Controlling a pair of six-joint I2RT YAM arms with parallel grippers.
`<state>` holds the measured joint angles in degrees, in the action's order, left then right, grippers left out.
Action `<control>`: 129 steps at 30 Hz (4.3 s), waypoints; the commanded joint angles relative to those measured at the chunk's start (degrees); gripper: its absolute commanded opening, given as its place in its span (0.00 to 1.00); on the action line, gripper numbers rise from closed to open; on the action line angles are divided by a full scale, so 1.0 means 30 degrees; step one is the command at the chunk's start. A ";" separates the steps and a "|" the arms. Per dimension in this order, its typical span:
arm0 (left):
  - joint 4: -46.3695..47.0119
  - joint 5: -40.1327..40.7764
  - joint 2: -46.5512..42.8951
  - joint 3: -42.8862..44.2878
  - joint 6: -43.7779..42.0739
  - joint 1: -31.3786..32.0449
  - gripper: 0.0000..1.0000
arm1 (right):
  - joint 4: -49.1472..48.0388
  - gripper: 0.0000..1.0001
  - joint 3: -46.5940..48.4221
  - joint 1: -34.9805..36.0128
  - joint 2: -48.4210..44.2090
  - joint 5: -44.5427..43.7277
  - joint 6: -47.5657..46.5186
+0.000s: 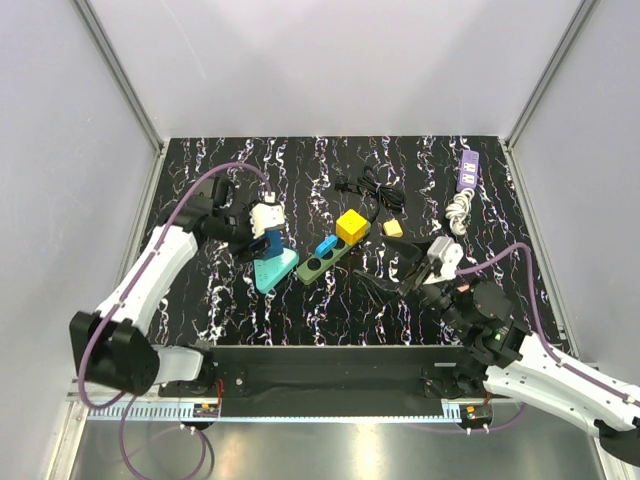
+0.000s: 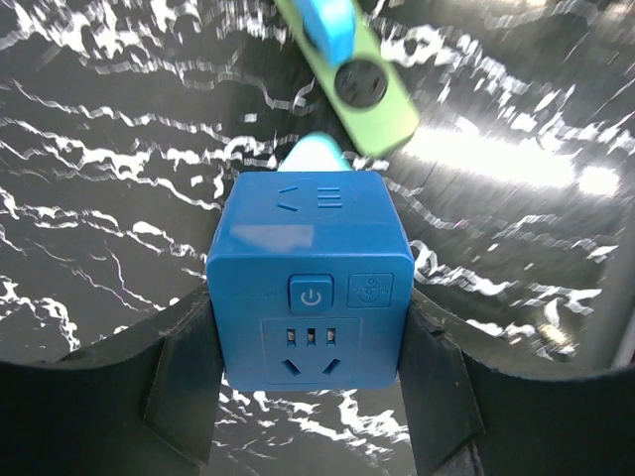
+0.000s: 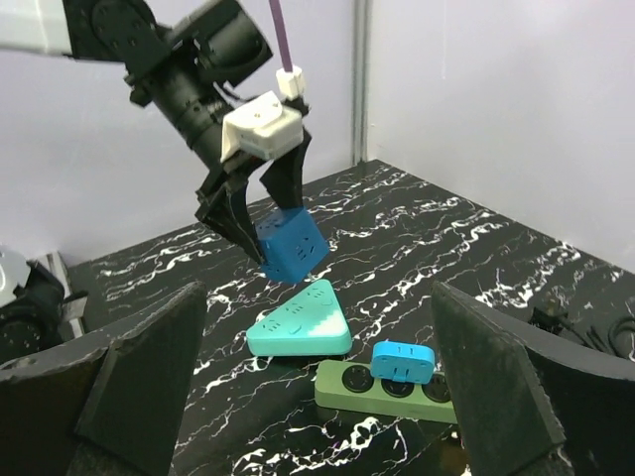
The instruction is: Insert the plug
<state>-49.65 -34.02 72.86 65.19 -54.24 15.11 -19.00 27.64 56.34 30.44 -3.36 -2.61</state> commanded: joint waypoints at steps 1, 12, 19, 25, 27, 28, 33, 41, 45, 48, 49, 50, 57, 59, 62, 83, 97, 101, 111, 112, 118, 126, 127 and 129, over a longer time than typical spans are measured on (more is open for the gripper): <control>0.0262 -0.0965 0.1169 0.0096 -0.3214 -0.0700 0.00 | -0.0283 1.00 -0.0129 -0.0058 -0.0331 -0.2159 0.1544; -0.1933 -0.1462 0.5475 0.1968 -0.6468 -0.2459 0.00 | -0.0784 1.00 -0.0922 -0.0087 -0.0067 -0.4421 0.2627; -0.2932 0.0203 0.6825 0.3318 -0.6911 -0.2694 0.00 | -0.0374 1.00 -0.1185 -0.0058 -0.0389 -0.3511 0.3624; -0.3636 0.0760 0.8232 0.4754 -0.6940 -0.2724 0.00 | -0.0462 1.00 -0.1595 -0.0087 -0.0595 -0.3305 0.3216; -0.3607 0.1085 0.8466 0.4755 -0.6853 -0.2782 0.00 | -0.0433 1.00 -0.1595 -0.0058 -0.0594 -0.3422 0.2894; -0.3578 0.1057 0.8496 0.4726 -0.6881 -0.2811 0.00 | -0.0433 1.00 -0.1596 -0.0087 -0.0623 -0.3452 0.2834; -0.3490 0.1232 0.9286 0.5222 -0.6735 -0.2958 0.00 | -0.0637 1.00 -0.1712 -0.0058 -0.0624 -0.3364 0.2863; -0.3490 0.0296 1.0021 0.5341 -0.6794 -0.2958 0.00 | -0.0784 1.00 -0.1830 -0.0058 -0.0243 -0.3481 0.2746; -0.3606 0.0119 1.0020 0.5458 -0.6648 -0.2958 0.00 | -0.1134 1.00 -0.1917 -0.0058 0.0049 -0.3481 0.2687; -0.3695 0.0235 0.9903 0.5429 -0.6530 -0.2958 0.00 | -0.1223 1.00 -0.1918 -0.0058 0.0226 -0.3452 0.2745; -0.3695 0.0237 0.9932 0.5313 -0.6530 -0.2958 0.00 | -0.1224 1.00 -0.1918 -0.0058 0.0284 -0.3452 0.2746; -0.3666 0.0237 0.9961 0.5283 -0.6501 -0.2958 0.00 | -0.1224 1.00 -0.1918 -0.0058 0.0226 -0.3423 0.2775; -0.3666 0.0237 1.1161 0.5283 -0.6442 -0.2929 0.00 | -0.0932 1.00 -0.1947 -0.0058 -0.0242 -0.3540 0.2687; -0.3695 0.0352 1.1513 0.5311 -0.6355 -0.2841 0.00 | -0.0843 1.00 -0.1947 -0.0087 -0.0389 -0.3714 0.2629; -0.3724 0.1055 1.1981 0.5253 -0.6267 -0.2461 0.00 | -0.0814 1.00 -0.2093 -0.0087 -0.0536 -0.3949 0.2599; -0.4046 0.3194 1.3887 0.4754 -0.5505 -0.1698 0.00 | -0.0637 1.00 -0.2679 -0.0058 -0.1443 -0.5179 0.2394; -0.4427 0.2316 1.1194 0.5749 -0.4539 -0.1493 0.32 | -0.0433 1.00 -0.2972 -0.0087 -0.1502 -0.5971 0.1897; -0.4398 0.2696 0.9701 0.6365 -0.4245 -0.1493 0.99 | -0.0375 1.00 -0.2914 -0.0058 -0.1065 -0.6264 0.1896; -0.0826 0.3339 0.5744 0.8325 0.3919 -0.0910 0.99 | 0.8435 1.00 0.2497 -0.0087 0.0956 -1.2180 0.7984; -0.0708 0.3864 0.5656 0.8706 0.4944 -0.0211 0.99 | 1.0300 1.00 0.2912 -0.0087 0.1567 -1.2791 0.9295; 0.0025 1.0511 0.3724 1.0116 0.9171 0.5520 0.99 | 1.6518 1.00 0.6252 -0.2184 0.4933 -1.4062 1.1649; 0.2688 1.5123 0.1060 0.9443 1.1864 1.2186 0.99 | 1.7527 1.00 0.7866 -1.2034 0.8396 -0.6559 1.1418; 0.2808 1.4626 0.0736 0.9326 1.2216 1.2421 0.99 | 1.7555 1.00 0.7954 -1.2533 0.9386 -0.6238 1.1301; 0.3478 1.3074 -0.0522 0.8392 1.3592 1.2452 0.99 | 1.7555 1.00 0.8276 -1.3941 1.0561 -0.5624 1.1271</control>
<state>-44.77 4.84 77.06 92.29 -21.32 52.75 31.81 49.30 18.41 58.28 -26.63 30.41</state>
